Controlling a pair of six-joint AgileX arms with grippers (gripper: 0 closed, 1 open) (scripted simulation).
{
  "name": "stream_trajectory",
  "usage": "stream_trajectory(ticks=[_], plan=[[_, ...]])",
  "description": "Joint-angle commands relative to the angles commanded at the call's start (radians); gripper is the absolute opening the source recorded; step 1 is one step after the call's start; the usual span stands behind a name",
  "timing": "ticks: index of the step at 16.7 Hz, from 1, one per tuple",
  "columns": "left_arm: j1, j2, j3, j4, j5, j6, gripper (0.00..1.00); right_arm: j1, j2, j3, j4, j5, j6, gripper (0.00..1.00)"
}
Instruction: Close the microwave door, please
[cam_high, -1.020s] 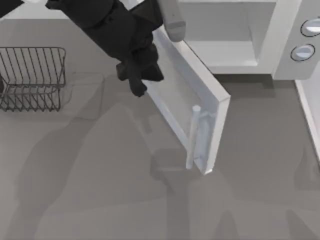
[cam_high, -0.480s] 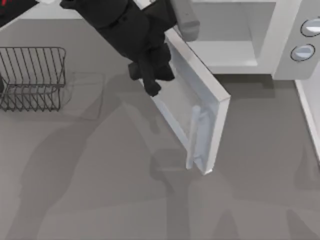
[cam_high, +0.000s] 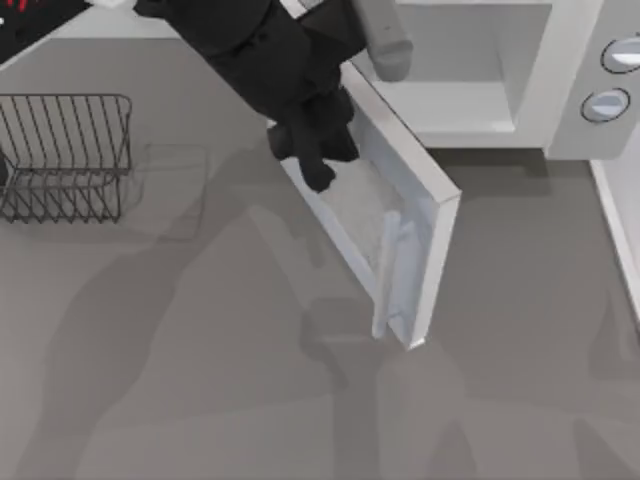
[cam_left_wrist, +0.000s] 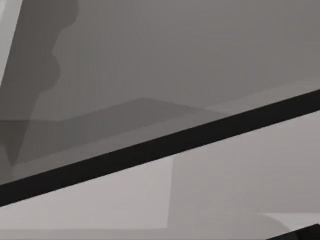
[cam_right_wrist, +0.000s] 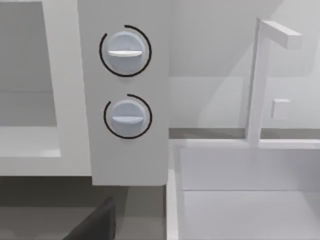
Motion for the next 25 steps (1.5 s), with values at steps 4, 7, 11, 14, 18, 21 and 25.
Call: stream_trajectory(ticks=[4,7,11,14,18,21,25], plan=[[-0.02,0.018,0.024,0.002,-0.008,-0.02,0.0,0.0,0.0,0.0,0.0,0.0,0.0,1.0],[-0.027,0.023,0.031,0.004,-0.01,-0.027,0.0,0.0,0.0,0.0,0.0,0.0,0.0,1.0],[-0.03,0.028,0.038,0.003,-0.012,-0.033,0.0,0.0,0.0,0.0,0.0,0.0,0.0,1.0],[-0.058,0.058,0.074,0.0,-0.021,-0.061,0.0,0.0,0.0,0.0,0.0,0.0,0.0,1.0],[-0.064,0.063,0.087,0.003,-0.025,-0.068,0.0,0.0,0.0,0.0,0.0,0.0,0.0,1.0],[-0.066,0.066,0.081,-0.005,-0.021,-0.068,0.0,0.0,0.0,0.0,0.0,0.0,0.0,1.0],[-0.093,0.112,0.078,-0.046,-0.01,-0.081,0.0,0.0,0.0,0.0,0.0,0.0,0.0,1.0]])
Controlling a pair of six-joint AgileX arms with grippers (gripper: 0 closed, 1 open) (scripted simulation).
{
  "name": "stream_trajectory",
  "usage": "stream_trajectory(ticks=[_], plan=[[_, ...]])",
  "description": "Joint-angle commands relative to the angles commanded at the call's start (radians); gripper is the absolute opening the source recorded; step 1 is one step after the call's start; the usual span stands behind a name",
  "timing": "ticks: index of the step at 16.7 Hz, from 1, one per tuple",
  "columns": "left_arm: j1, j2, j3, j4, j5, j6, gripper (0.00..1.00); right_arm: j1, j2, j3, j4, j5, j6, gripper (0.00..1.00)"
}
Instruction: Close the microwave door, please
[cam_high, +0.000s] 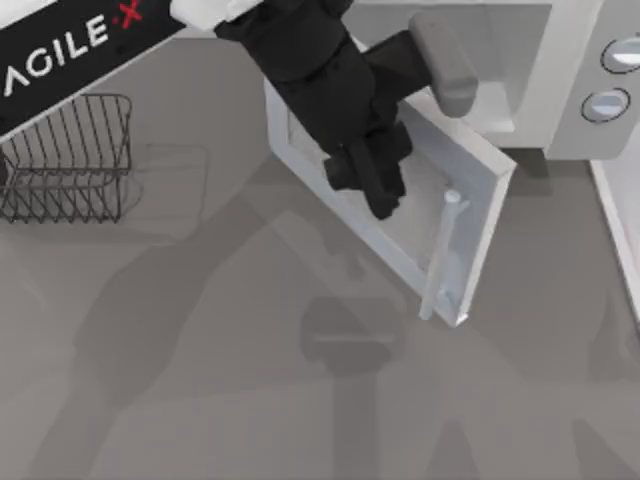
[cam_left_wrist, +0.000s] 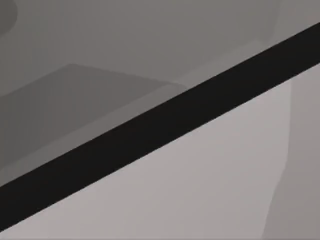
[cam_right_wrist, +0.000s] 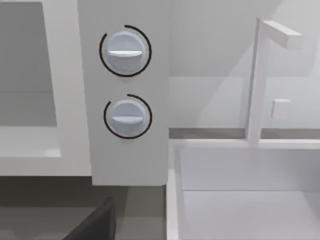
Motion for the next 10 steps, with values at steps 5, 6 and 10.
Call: stream_trajectory(ticks=[5,6,10], plan=[[-0.014,0.015,0.037,0.007,-0.013,-0.022,0.0,0.0,0.0,0.0,0.0,0.0,0.0,1.0],[-0.013,0.007,0.052,0.021,-0.02,-0.024,0.0,0.0,0.0,0.0,0.0,0.0,0.0,1.0],[-0.007,-0.003,0.073,0.043,-0.03,-0.025,0.0,0.0,0.0,0.0,0.0,0.0,0.0,1.0]])
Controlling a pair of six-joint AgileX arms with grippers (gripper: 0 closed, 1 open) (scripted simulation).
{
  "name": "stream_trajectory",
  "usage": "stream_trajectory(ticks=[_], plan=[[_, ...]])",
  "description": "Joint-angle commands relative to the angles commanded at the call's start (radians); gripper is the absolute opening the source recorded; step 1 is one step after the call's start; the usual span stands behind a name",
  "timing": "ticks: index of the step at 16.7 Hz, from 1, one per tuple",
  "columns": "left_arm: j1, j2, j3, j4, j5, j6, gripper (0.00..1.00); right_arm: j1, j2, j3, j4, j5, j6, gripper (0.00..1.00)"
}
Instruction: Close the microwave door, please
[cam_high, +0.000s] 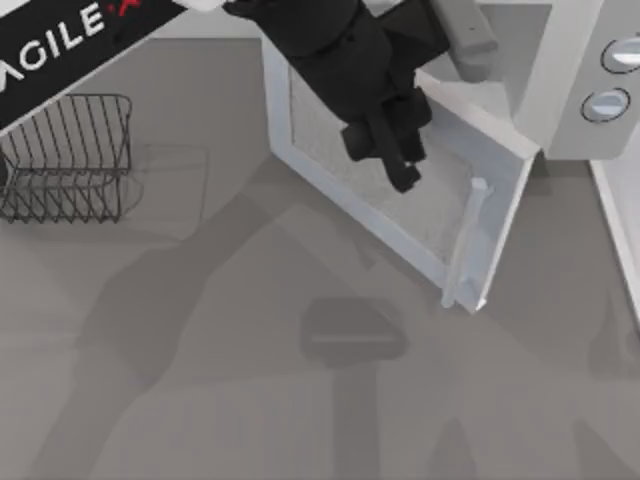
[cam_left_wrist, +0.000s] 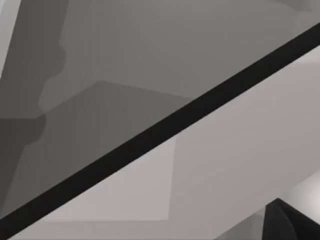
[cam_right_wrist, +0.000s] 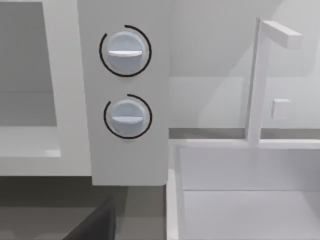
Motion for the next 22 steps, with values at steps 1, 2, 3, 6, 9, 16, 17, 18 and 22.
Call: stream_trajectory(ticks=[1,2,3,6,9,16,17,18,22], plan=[[0.0,0.0,0.0,0.0,0.0,0.0,0.0,0.0,0.0,0.0,0.0,0.0,0.0,1.0],[-0.001,0.002,-0.003,-0.002,0.002,0.0,0.0,0.0,0.0,0.0,0.0,0.0,0.0,1.0],[-0.003,0.002,-0.004,-0.003,0.002,0.0,0.0,0.0,0.0,0.0,0.0,0.0,0.0,1.0],[-0.024,0.012,-0.017,-0.019,-0.001,-0.009,0.0,0.0,0.0,0.0,0.0,0.0,0.0,1.0],[-0.04,0.038,-0.014,-0.034,-0.005,-0.024,0.0,0.0,0.0,0.0,0.0,0.0,0.0,1.0],[-0.039,0.057,0.077,-0.014,-0.013,-0.036,0.0,0.0,0.0,0.0,0.0,0.0,0.0,1.0],[-0.039,0.057,0.077,-0.014,-0.013,-0.036,0.0,0.0,0.0,0.0,0.0,0.0,0.0,1.0],[-0.039,0.057,0.077,-0.014,-0.013,-0.036,0.0,0.0,0.0,0.0,0.0,0.0,0.0,1.0],[-0.055,0.07,0.076,-0.037,-0.004,-0.037,0.0,0.0,0.0,0.0,0.0,0.0,0.0,1.0]])
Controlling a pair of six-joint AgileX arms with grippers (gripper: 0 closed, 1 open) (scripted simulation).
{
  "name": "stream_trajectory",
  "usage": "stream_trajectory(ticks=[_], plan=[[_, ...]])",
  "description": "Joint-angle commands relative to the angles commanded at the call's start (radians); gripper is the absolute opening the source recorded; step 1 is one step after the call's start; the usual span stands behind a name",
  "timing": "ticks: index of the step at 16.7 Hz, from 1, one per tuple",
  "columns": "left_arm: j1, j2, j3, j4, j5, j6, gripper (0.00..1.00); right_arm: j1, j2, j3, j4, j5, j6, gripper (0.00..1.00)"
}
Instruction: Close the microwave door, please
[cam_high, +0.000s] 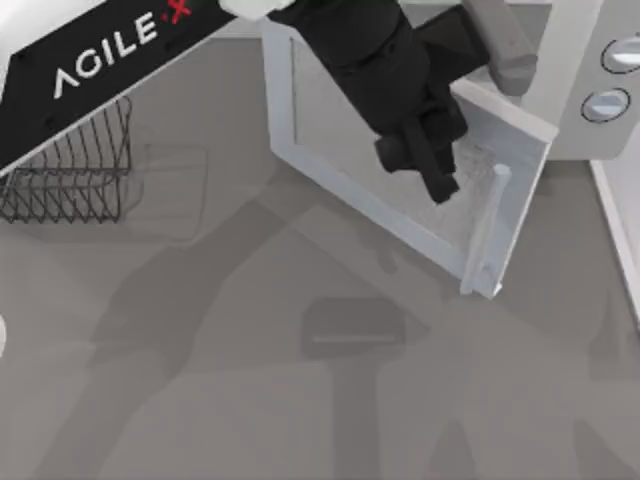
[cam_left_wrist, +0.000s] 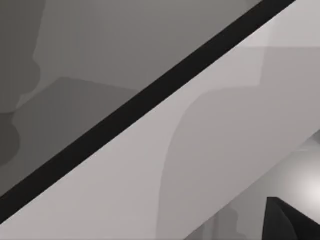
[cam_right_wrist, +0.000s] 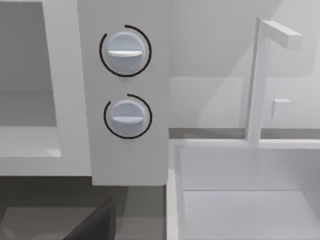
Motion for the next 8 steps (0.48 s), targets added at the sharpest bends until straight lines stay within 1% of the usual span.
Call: stream_trajectory(ticks=[4,8], plan=[[-0.027,0.052,0.018,-0.044,0.009,-0.016,0.0,0.0,0.0,0.0,0.0,0.0,0.0,1.0],[-0.029,0.054,0.07,-0.02,-0.011,-0.031,0.0,0.0,0.0,0.0,0.0,0.0,0.0,1.0]])
